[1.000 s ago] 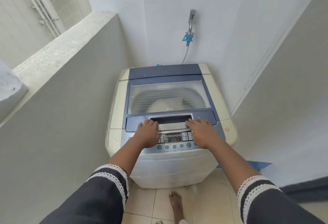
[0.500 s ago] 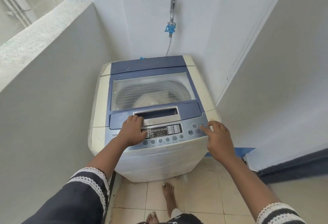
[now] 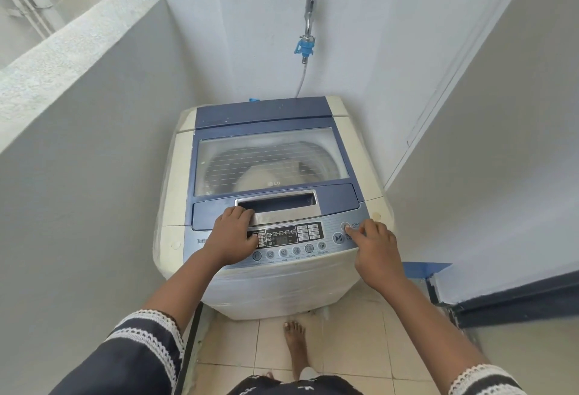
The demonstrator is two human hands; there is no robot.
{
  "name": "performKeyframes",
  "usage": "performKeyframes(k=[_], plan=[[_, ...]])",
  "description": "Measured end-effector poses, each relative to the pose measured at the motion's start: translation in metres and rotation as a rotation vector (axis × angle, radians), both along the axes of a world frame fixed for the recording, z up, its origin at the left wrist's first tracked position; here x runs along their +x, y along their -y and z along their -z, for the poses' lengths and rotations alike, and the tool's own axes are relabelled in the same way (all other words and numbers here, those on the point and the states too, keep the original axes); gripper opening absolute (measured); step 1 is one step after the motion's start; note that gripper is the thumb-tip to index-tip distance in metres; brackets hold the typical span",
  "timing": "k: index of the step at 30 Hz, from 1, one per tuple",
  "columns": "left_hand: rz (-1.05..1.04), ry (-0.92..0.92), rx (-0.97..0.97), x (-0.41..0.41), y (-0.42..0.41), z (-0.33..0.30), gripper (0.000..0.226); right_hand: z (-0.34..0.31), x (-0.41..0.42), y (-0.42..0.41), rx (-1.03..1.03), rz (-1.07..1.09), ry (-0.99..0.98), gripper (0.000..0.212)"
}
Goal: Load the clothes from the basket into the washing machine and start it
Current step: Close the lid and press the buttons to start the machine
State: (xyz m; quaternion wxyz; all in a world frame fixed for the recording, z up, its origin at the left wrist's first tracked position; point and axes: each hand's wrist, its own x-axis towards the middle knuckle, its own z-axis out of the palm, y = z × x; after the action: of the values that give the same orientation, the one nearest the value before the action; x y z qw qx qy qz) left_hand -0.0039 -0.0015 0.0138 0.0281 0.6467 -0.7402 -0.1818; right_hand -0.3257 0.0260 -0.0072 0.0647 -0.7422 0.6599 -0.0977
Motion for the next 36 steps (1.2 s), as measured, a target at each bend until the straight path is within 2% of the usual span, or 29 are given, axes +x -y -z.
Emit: performKeyframes(k=[4,8,11,16,19,21,25,29,31,33,36], plan=[[0.075,0.006,-0.026,0.007,-0.014,0.019,0.101,-0.005,0.005,0.001,0.095,0.019,0.003,0.065],[0.156,0.102,-0.057,0.015,-0.027,0.038,0.128,-0.003,0.005,0.0,0.074,0.046,0.007,0.064],[0.152,0.091,-0.067,0.014,-0.026,0.04,0.13,0.002,0.007,0.003,0.007,0.049,-0.018,0.061],[0.128,0.054,-0.074,0.01,-0.026,0.038,0.129,0.004,0.015,0.013,-0.136,-0.106,-0.255,0.043],[0.12,0.067,-0.069,0.01,-0.027,0.037,0.129,0.002,0.018,0.017,-0.176,-0.15,-0.271,0.033],[0.117,0.047,-0.066,0.01,-0.028,0.037,0.129,0.003,0.018,0.017,-0.178,-0.148,-0.252,0.037],[0.101,-0.01,-0.103,0.012,-0.028,0.042,0.128,0.012,0.001,0.004,-0.11,-0.079,-0.138,0.063],[0.102,-0.014,-0.131,0.013,-0.029,0.044,0.127,0.014,-0.011,-0.008,0.003,-0.023,-0.002,0.073],[0.104,-0.02,-0.14,0.014,-0.029,0.045,0.127,0.012,-0.007,-0.007,0.04,-0.011,0.092,0.069],[0.114,-0.006,-0.137,0.014,-0.029,0.044,0.126,0.008,0.002,-0.005,0.024,-0.051,0.236,0.057],[0.095,-0.102,-0.147,0.01,-0.031,0.04,0.118,-0.002,0.022,-0.001,0.084,-0.111,0.579,0.038]])
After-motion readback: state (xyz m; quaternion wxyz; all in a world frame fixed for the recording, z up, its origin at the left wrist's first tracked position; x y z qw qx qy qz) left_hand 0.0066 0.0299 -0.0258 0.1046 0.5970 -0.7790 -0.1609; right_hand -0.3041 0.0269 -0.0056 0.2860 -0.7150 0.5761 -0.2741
